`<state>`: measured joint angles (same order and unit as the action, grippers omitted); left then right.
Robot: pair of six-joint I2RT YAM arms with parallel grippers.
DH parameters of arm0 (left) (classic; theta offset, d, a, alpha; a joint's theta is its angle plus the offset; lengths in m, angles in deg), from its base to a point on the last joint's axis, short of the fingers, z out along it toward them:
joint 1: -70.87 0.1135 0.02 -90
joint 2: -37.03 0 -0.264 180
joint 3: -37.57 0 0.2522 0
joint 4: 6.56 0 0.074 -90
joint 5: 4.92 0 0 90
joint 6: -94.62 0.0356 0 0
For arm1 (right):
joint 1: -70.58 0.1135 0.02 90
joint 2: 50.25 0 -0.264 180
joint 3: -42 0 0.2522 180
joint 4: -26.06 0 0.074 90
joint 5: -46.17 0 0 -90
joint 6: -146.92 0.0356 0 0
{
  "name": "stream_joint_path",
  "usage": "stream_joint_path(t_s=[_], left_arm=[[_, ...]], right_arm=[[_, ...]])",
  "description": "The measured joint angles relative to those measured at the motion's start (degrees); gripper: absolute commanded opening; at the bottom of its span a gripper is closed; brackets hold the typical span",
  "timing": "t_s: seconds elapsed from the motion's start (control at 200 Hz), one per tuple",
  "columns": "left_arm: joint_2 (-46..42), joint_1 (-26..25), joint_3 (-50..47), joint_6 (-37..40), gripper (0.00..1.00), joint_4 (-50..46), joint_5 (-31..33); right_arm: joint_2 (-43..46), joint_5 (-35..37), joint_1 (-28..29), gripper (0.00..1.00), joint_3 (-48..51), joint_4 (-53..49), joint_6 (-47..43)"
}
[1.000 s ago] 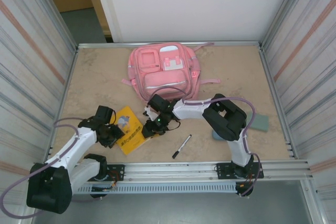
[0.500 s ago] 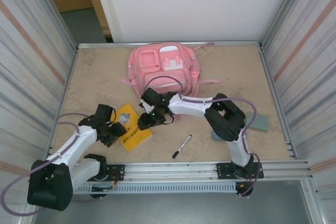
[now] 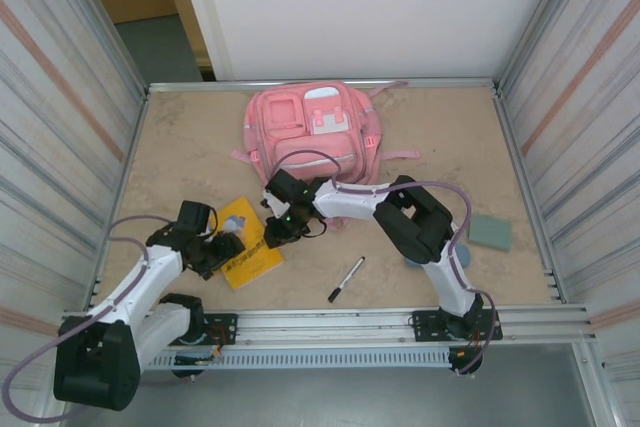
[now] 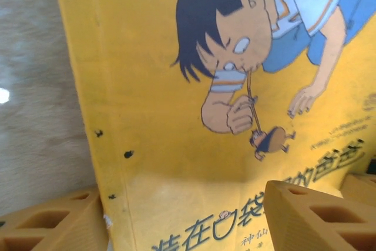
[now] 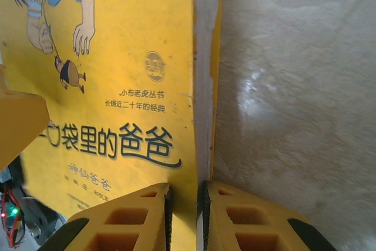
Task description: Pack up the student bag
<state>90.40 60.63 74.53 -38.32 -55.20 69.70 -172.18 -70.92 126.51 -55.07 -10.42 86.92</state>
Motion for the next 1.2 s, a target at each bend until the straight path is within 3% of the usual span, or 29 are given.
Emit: stream_joint_path(t_s=[0.145,0.21,0.271,0.371,0.511,0.772,0.952,1.022,1.203], left_arm=[[-6.03,-0.13,-0.09,0.33,0.63,4.5,-4.79],[-8.37,-0.37,0.02,0.28,0.58,6.75,-6.8],[-9.42,-0.48,0.11,0.28,0.46,8.26,-7.8],[-9.38,-0.48,0.42,-0.15,0.18,8.31,-7.1],[-8.11,-0.66,2.32,0.24,0.0,5.11,-5.16],[-7.91,-0.76,11.76,-3.48,0.0,-1.42,-4.59],[-5.4,-3.63,16.31,-10.21,0.0,-0.9,-6.19],[-3.65,-6.34,17.79,-12.87,0.0,-0.92,-6.23],[-2.03,-13.53,20.02,-21.68,0.0,-0.87,-3.69]], right_arm=[[1.22,-1.95,-0.9,0.22,2.64,1.79,1.7],[1.2,-3.45,-0.81,0.23,2.95,3.26,2.73],[1.2,-4.33,-0.63,0.25,3.32,4.42,3.5],[1.2,-4.48,-0.46,0.32,3.69,5.42,4.31],[3.5,-3.91,-0.48,0.45,7.78,9.94,5.01],[26.95,5.86,0.39,0.57,26.03,19.78,-1.27],[41.72,15.58,6.14,0.67,34.56,29.24,-19.26],[43.58,18.97,10.16,0.76,37.13,32.26,-28.0],[38.47,31.43,16.59,0.78,35.6,34.82,-44.39]])
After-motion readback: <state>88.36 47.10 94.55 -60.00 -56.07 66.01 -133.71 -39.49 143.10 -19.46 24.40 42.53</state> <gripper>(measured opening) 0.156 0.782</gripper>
